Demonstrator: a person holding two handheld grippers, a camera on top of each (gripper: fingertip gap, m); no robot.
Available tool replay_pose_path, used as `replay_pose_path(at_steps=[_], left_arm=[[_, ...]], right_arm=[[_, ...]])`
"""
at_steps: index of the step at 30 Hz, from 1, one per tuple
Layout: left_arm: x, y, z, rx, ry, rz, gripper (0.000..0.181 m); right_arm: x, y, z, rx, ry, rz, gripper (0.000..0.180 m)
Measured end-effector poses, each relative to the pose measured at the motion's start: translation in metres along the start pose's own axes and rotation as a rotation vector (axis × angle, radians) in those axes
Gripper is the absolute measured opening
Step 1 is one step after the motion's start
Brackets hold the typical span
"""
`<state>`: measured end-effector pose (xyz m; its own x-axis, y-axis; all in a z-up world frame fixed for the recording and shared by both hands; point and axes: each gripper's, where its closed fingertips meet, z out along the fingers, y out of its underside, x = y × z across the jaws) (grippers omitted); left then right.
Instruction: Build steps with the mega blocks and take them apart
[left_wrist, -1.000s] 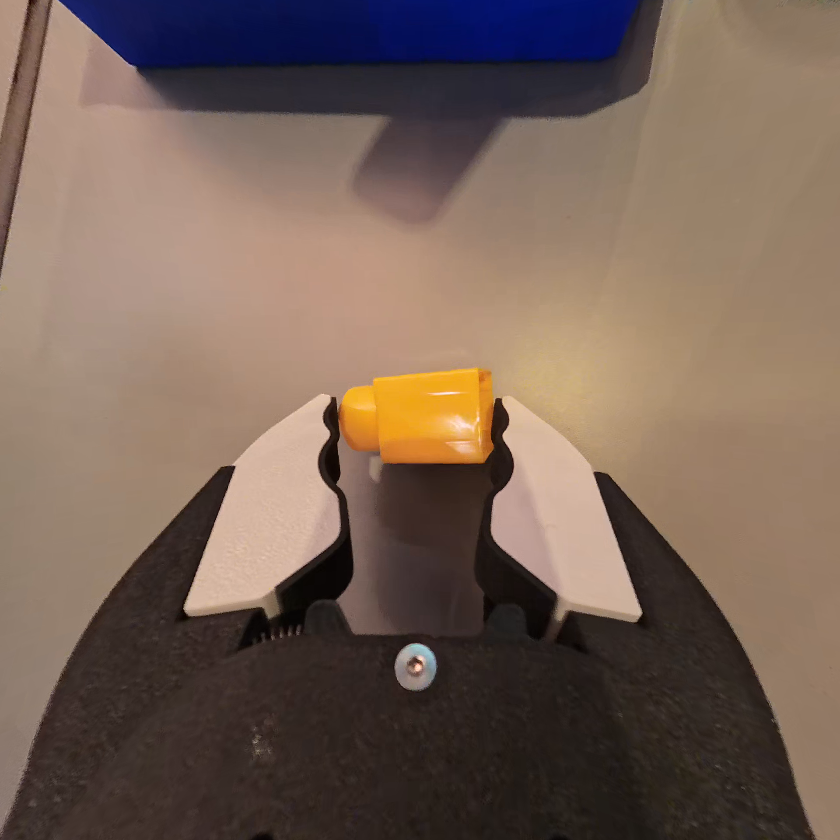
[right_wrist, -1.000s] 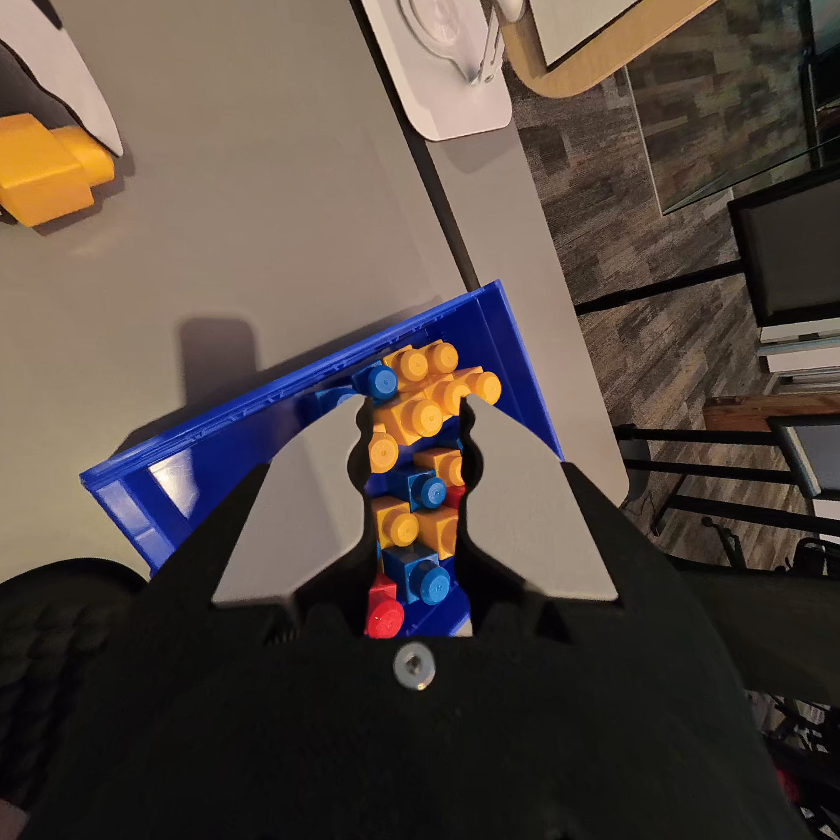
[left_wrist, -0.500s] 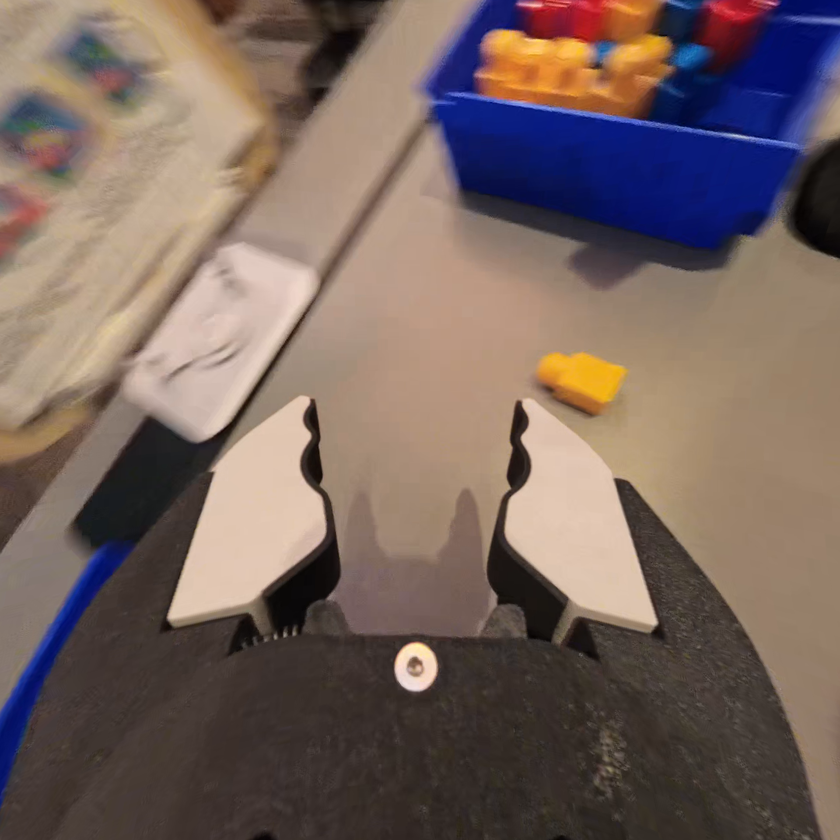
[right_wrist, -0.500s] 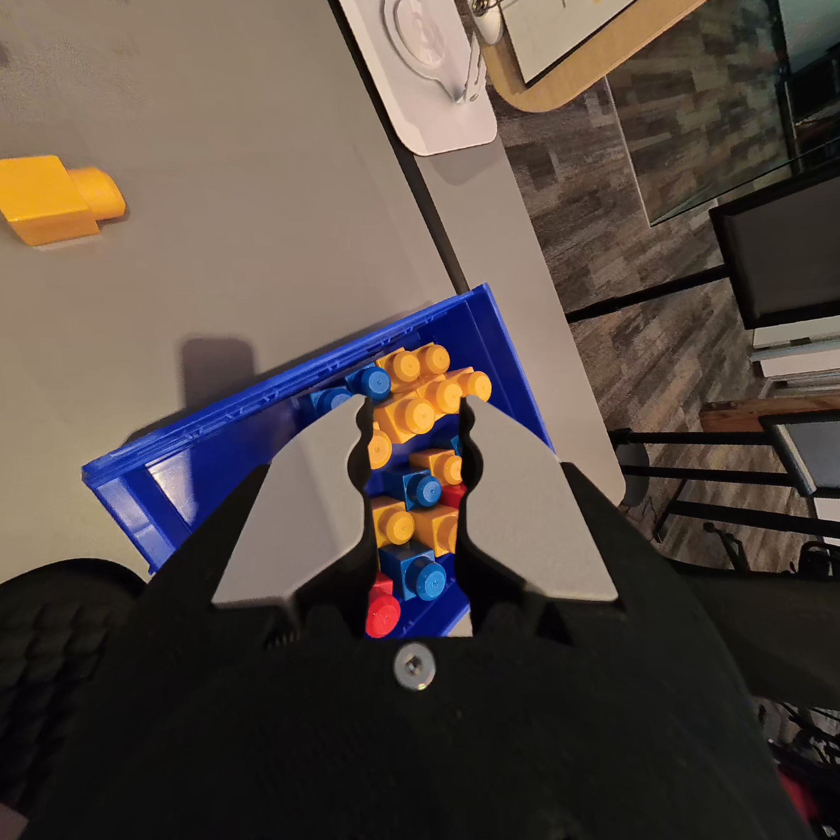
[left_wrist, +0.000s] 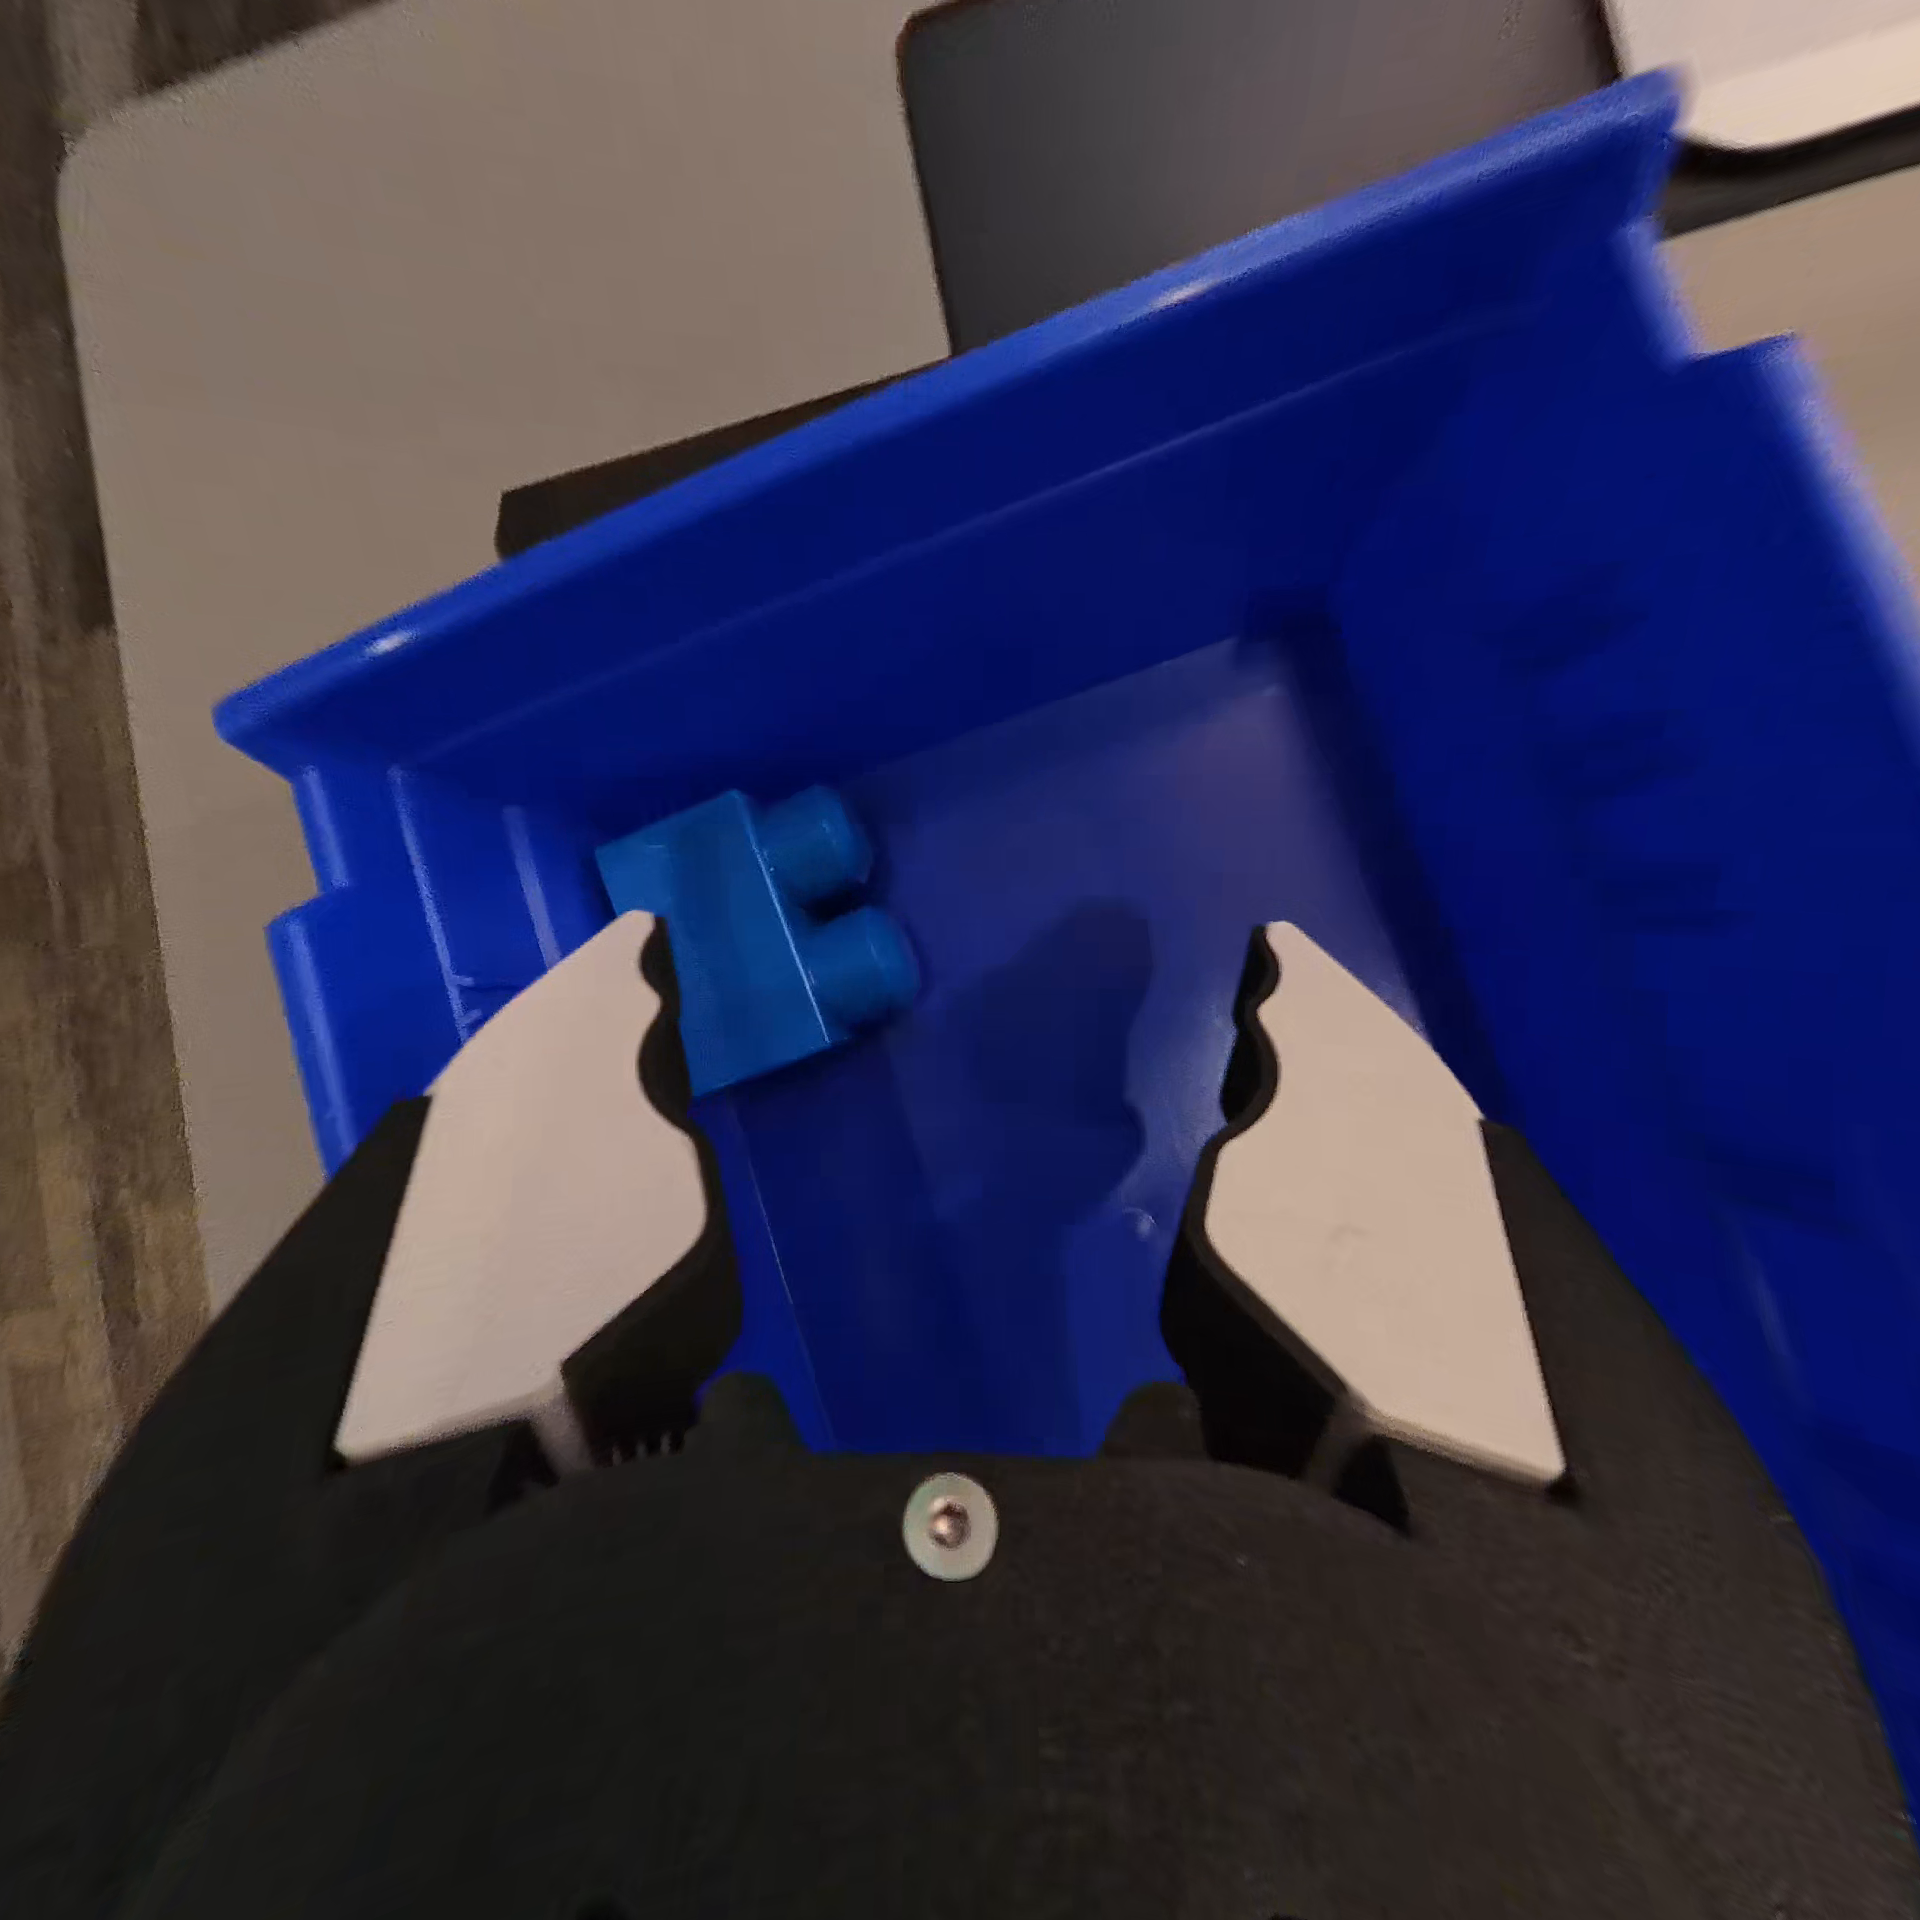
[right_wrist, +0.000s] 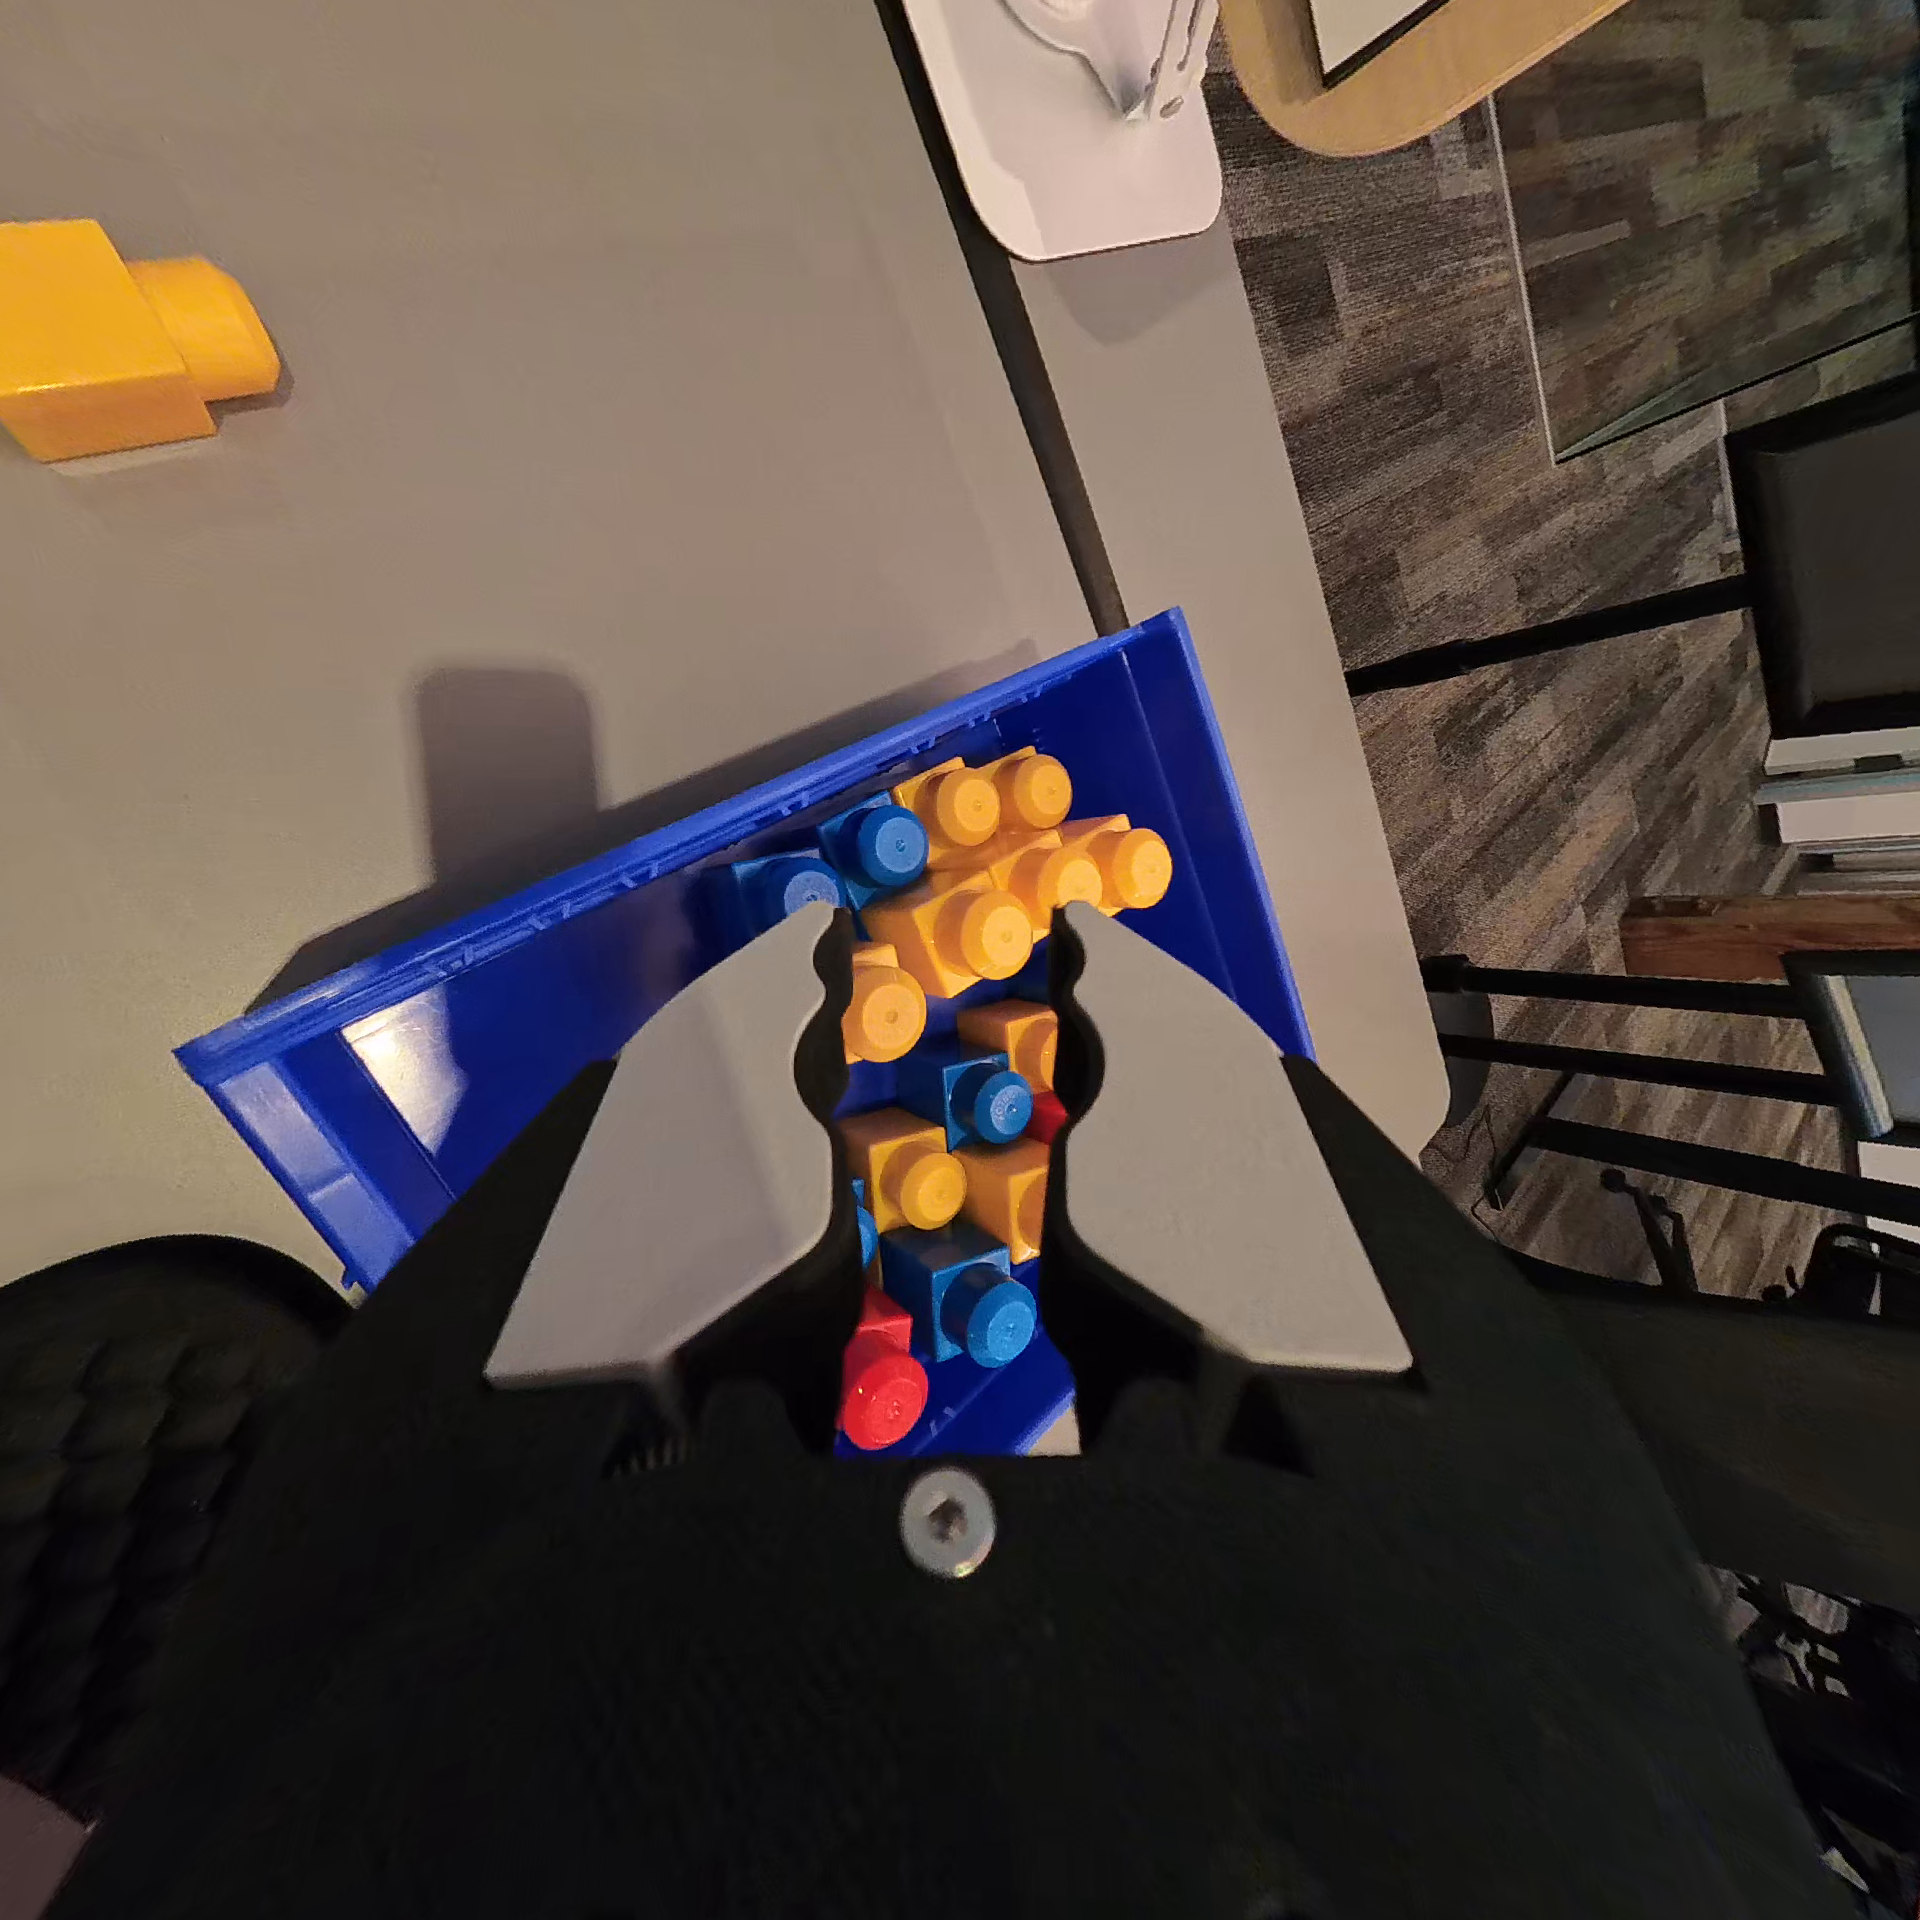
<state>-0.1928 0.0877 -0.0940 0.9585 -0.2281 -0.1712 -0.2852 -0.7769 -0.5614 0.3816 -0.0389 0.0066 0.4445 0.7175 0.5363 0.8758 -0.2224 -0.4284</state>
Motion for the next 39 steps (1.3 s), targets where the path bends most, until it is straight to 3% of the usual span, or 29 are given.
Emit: replay_pose_path(at_steps=[5,9,11,24,27,28,32,35,39], left_arm=[[-0.006,0.013,0.024,-0.081,-0.065,-0.054,0.114],[-0.007,0.03,0.041,-0.181,-0.061,-0.119,0.138],[-0.012,0.029,0.041,-0.167,-0.09,-0.119,0.131],[0.006,0.033,0.037,-0.225,-0.061,-0.038,0.131],[0.015,0.03,0.031,-0.216,-0.029,-0.027,0.118],[0.014,0.026,0.029,-0.197,-0.02,-0.048,0.109],[-0.014,0.02,0.028,-0.118,-0.052,-0.237,0.123],[-0.011,0.025,0.039,-0.119,0.068,-0.376,0.116],[-0.011,0.029,0.047,-0.147,0.064,-0.376,0.113]], right_arm=[[0.0,0.003,0.001,-0.01,-0.009,0.007,0.037],[-0.003,0.004,0.004,-0.026,-0.023,-0.005,0.037],[-0.005,0.004,0.006,-0.033,-0.029,-0.01,0.037],[-0.013,0.006,0.013,-0.07,-0.061,-0.026,0.037],[-0.014,0.007,0.014,-0.073,-0.064,-0.026,0.037],[-0.014,0.007,0.014,-0.074,-0.065,-0.026,0.037],[-0.014,0.006,0.015,-0.076,-0.067,-0.029,0.037],[-0.015,0.005,0.017,-0.079,-0.071,-0.033,0.037],[-0.017,0.005,0.019,-0.088,-0.075,-0.038,0.037]])
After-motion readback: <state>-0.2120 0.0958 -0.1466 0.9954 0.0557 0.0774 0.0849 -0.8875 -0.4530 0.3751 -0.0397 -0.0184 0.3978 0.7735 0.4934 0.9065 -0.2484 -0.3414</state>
